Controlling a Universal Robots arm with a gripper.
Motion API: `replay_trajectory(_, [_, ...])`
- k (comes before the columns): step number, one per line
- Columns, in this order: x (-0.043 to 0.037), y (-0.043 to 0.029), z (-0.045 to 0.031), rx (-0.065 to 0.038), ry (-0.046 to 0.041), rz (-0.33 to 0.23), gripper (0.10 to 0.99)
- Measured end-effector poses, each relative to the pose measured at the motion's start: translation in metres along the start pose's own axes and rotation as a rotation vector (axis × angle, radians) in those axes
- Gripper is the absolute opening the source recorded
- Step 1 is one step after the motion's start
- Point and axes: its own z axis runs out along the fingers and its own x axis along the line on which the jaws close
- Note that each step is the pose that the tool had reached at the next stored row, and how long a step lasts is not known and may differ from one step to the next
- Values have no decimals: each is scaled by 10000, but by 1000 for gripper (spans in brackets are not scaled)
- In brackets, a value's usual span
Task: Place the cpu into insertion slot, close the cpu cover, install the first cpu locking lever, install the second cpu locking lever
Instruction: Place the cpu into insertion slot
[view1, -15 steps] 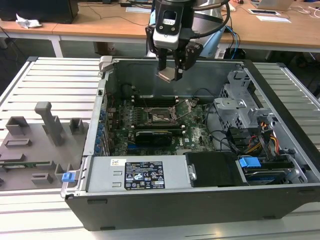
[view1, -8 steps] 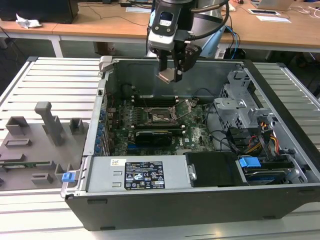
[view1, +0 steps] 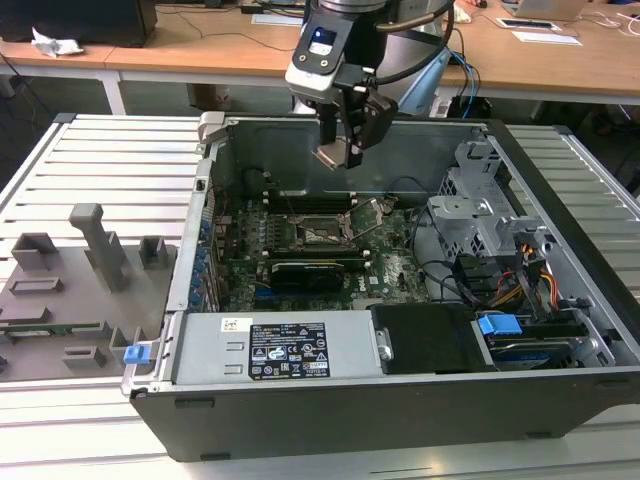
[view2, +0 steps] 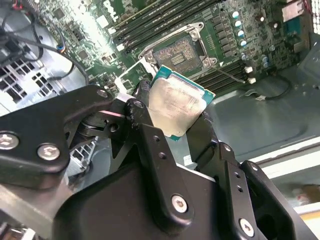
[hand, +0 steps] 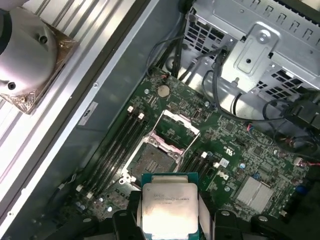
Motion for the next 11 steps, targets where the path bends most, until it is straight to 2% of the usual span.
replay_trajectory(4, [0,-2,20,19,-19,498,537])
replay_trajectory(6, [-1,-3,38,35,-40,985,537])
replay_trajectory(11, [-1,-5,60,40,-85,1772,537])
